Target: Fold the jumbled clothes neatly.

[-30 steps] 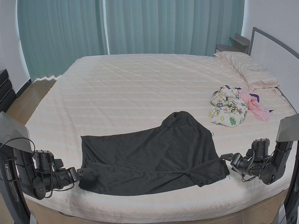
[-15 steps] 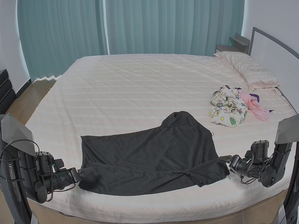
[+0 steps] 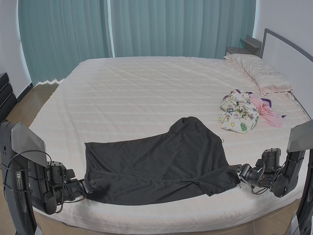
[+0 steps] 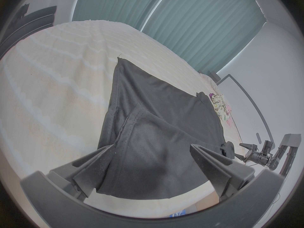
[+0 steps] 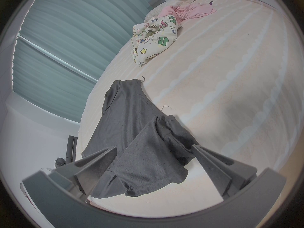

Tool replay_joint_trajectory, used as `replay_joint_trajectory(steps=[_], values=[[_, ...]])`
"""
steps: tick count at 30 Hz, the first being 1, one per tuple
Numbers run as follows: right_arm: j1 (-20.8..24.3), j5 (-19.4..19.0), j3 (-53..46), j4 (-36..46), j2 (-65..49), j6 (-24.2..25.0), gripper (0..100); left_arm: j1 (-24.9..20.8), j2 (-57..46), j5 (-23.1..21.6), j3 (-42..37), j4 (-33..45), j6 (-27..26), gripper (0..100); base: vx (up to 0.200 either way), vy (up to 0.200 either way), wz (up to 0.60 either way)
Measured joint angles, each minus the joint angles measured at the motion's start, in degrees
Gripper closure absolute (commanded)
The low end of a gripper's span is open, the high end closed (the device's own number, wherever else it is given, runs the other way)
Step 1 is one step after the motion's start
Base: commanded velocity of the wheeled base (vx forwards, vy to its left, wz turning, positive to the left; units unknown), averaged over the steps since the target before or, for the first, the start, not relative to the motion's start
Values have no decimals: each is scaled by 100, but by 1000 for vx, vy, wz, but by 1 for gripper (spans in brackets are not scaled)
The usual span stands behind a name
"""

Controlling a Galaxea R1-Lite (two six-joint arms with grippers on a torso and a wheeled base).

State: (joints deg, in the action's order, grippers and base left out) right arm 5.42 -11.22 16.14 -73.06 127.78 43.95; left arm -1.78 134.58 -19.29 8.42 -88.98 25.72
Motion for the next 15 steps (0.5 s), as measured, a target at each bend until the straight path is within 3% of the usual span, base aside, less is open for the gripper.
replay_joint_trajectory(steps=[15], values=[[0,9,-13,-49,44,1,0,52,191,279,202,0,-9,0,0,0,0]])
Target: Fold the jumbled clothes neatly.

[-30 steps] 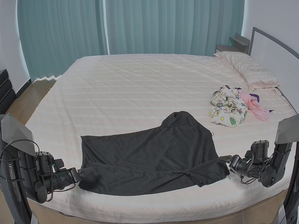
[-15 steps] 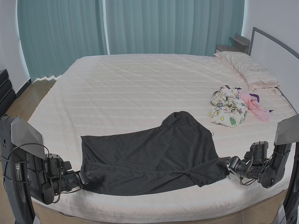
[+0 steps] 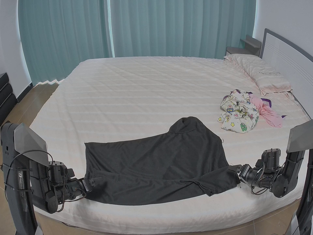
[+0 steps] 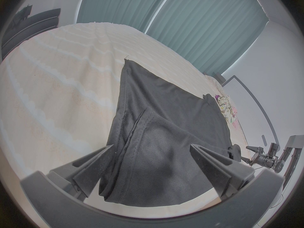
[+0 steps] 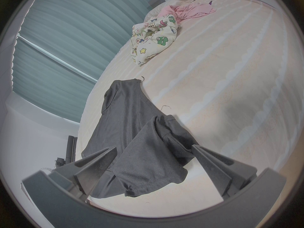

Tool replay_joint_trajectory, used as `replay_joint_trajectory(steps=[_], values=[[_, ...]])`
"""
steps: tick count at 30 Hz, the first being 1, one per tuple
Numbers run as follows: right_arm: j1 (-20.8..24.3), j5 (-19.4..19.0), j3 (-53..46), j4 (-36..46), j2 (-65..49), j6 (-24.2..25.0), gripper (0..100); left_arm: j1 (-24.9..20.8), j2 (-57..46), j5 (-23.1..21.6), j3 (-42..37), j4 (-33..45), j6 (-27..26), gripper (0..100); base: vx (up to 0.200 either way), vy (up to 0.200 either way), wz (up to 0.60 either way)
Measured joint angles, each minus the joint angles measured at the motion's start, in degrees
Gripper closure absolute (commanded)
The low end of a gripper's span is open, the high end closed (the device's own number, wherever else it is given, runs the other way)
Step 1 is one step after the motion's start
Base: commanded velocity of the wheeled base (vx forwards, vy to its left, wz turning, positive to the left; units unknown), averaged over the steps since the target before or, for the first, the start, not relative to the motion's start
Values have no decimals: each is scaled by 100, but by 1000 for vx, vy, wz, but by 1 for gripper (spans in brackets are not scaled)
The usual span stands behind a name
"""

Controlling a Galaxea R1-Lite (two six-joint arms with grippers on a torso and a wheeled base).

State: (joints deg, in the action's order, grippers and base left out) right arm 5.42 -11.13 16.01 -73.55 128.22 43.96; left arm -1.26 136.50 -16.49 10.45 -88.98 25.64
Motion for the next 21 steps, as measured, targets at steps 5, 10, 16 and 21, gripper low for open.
replay_joint_trajectory(steps=[5,10,16,21], values=[[0,-6,-38,-18,0,0,0,5,96,7,33,-2,-16,0,0,0,0],[9,-9,-55,-52,-7,-1,0,5,176,32,21,-2,-40,100,0,0,0],[5,-9,-90,-62,-11,5,0,79,232,315,-106,-2,-249,100,0,0,0],[5,-9,-101,-62,-11,7,0,174,223,328,-288,0,-336,100,0,0,0]])
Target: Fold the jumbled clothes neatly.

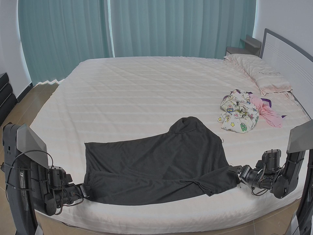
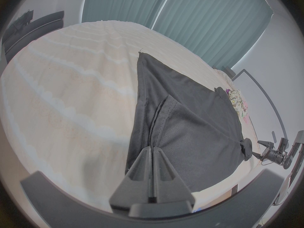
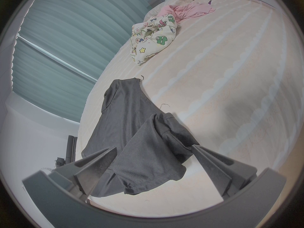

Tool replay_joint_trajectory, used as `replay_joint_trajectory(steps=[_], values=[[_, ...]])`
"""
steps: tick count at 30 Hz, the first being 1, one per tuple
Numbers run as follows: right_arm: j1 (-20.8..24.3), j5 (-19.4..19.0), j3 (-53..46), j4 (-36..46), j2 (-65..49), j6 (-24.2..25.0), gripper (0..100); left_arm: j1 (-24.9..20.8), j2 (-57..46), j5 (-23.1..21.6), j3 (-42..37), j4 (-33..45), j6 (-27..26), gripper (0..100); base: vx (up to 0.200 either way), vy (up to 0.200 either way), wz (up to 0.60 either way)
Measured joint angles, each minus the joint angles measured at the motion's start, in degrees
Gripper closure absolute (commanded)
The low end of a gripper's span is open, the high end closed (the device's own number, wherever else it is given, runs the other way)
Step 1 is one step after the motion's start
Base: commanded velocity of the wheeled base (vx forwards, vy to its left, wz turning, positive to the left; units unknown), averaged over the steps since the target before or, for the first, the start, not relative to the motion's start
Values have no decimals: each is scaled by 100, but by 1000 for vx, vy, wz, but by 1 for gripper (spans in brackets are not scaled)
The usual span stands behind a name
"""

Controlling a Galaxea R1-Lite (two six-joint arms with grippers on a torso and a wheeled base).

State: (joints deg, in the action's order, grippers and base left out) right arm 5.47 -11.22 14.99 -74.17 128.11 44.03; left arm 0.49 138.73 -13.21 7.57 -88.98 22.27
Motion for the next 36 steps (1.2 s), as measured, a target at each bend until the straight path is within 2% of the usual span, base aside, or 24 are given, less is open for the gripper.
replay_joint_trajectory(steps=[22,23,33,36], values=[[-5,2,-11,2,-2,2,0,196,-146,128,-645,0,-638,100,0,0,0],[-5,5,-11,2,-2,0,0,196,-144,128,-650,-2,-640,0,0,0,0],[1,6,-15,0,-5,0,0,279,-301,71,-656,0,-545,0,0,0,0],[1,2,-15,0,-9,0,0,325,-513,46,-650,2,-295,0,0,0,0]])
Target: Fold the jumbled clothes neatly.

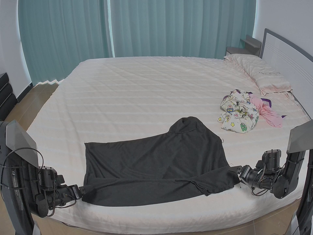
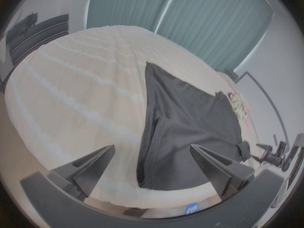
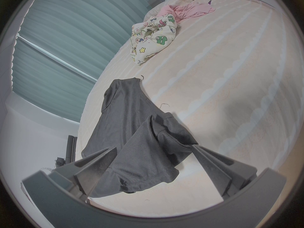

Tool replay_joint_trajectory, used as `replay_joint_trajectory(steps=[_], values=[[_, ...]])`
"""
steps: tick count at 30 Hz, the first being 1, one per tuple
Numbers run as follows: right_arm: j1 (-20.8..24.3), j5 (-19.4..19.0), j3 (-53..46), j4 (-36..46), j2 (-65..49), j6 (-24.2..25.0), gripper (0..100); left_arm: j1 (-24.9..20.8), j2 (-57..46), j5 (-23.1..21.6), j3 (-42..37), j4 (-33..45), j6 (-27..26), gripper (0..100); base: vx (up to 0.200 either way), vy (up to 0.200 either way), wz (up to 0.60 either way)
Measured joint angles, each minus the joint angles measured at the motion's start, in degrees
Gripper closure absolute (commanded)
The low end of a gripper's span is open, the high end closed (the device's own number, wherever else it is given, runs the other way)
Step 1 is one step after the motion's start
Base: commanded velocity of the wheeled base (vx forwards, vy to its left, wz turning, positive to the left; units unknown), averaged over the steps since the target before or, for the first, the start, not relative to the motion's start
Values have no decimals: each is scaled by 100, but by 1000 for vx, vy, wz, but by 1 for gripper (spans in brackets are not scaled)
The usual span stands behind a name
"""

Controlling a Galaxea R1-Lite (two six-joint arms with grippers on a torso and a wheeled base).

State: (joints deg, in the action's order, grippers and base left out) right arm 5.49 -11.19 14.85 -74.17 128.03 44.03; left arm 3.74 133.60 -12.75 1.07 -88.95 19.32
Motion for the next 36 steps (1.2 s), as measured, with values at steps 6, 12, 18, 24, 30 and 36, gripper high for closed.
replay_joint_trajectory(steps=[6,12,18,24,30,36], values=[[0,-2,0,2,0,2,0,-143,-496,-13,341,0,567,0,0,0,0],[18,-2,0,2,6,0,0,-374,-700,-380,926,734,635,0,0,0,0],[51,-2,0,2,23,0,0,-447,-747,-796,1634,1897,644,0,0,0,0],[63,-2,6,-90,119,-20,0,-473,-686,-769,2144,2359,536,0,0,0,0],[112,6,0,-250,260,-30,0,-471,-579,-396,2252,2365,290,0,0,0,0],[137,13,-38,-296,325,-30,0,-479,-405,-299,2295,2297,185,0,0,0,0]])
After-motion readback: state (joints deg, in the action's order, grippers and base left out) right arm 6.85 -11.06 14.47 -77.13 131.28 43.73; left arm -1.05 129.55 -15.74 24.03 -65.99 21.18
